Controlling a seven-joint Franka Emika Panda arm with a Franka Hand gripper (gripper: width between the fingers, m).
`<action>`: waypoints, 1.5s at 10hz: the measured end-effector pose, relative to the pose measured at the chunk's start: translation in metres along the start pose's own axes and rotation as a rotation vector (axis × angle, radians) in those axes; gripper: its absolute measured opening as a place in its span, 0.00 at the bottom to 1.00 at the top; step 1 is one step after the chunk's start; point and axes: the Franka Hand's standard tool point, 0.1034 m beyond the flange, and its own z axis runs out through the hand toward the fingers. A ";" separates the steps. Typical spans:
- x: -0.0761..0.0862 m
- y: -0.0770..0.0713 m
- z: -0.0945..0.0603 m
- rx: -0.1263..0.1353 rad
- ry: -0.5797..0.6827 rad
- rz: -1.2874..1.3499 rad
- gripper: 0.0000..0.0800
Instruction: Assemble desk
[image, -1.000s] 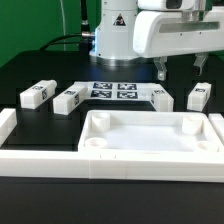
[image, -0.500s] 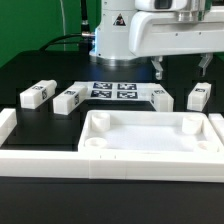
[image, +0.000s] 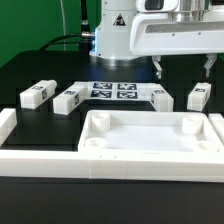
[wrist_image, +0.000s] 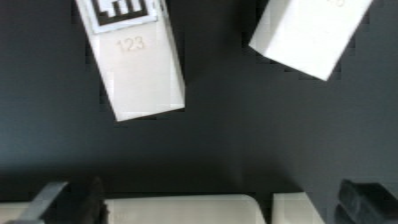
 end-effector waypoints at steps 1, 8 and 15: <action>0.000 0.001 0.000 0.005 -0.002 0.049 0.81; -0.009 -0.005 0.008 0.043 -0.041 0.545 0.81; -0.030 -0.023 0.022 0.028 -0.157 0.362 0.81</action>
Offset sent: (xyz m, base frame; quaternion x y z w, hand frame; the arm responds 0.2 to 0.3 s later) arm -0.0008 0.0113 -0.0071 0.0188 -0.0110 0.3300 0.9437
